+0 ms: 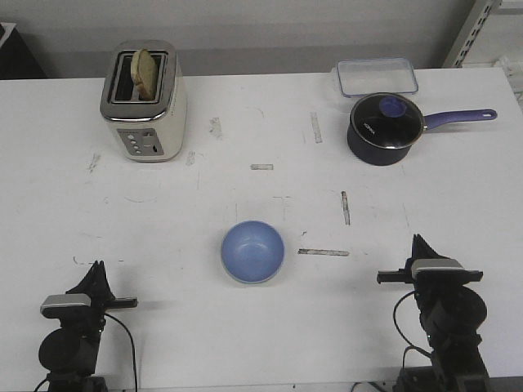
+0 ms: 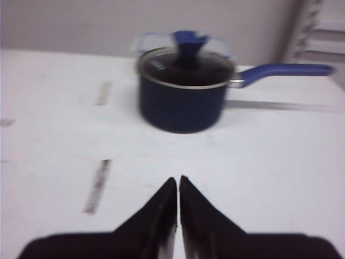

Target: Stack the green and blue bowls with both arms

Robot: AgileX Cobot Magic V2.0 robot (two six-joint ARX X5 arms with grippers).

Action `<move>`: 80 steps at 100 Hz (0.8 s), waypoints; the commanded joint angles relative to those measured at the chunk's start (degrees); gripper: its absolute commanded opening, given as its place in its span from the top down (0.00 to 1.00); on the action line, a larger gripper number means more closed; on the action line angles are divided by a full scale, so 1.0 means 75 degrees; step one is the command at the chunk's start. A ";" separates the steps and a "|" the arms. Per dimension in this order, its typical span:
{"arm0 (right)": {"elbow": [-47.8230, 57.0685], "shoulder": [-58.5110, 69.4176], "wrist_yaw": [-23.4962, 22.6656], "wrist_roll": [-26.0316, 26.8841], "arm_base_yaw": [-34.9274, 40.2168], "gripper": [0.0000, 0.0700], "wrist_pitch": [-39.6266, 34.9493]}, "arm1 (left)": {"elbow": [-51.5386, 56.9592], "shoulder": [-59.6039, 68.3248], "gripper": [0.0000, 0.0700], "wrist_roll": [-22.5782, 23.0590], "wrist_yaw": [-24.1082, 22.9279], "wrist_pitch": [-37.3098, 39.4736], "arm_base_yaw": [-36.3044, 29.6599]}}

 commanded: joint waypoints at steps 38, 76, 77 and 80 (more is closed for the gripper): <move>-0.2649 -0.2731 -0.0073 0.0117 -0.0356 1.00 0.0717 | -0.0160 -0.0009 1.00 0.0099 -0.0003 0.0125 -0.0006; -0.2649 -0.2731 -0.0061 0.0227 -0.0358 1.00 0.0799 | -0.0154 -0.0015 1.00 0.0099 -0.0003 0.0201 -0.0012; -0.2649 -0.2731 -0.0061 0.0227 -0.0361 1.00 0.0799 | -0.0154 -0.0015 1.00 0.0099 -0.0003 0.0201 -0.0012; -0.2649 -0.2731 -0.0061 0.0227 -0.0361 1.00 0.0799 | -0.0154 -0.0015 1.00 0.0099 -0.0003 0.0201 -0.0012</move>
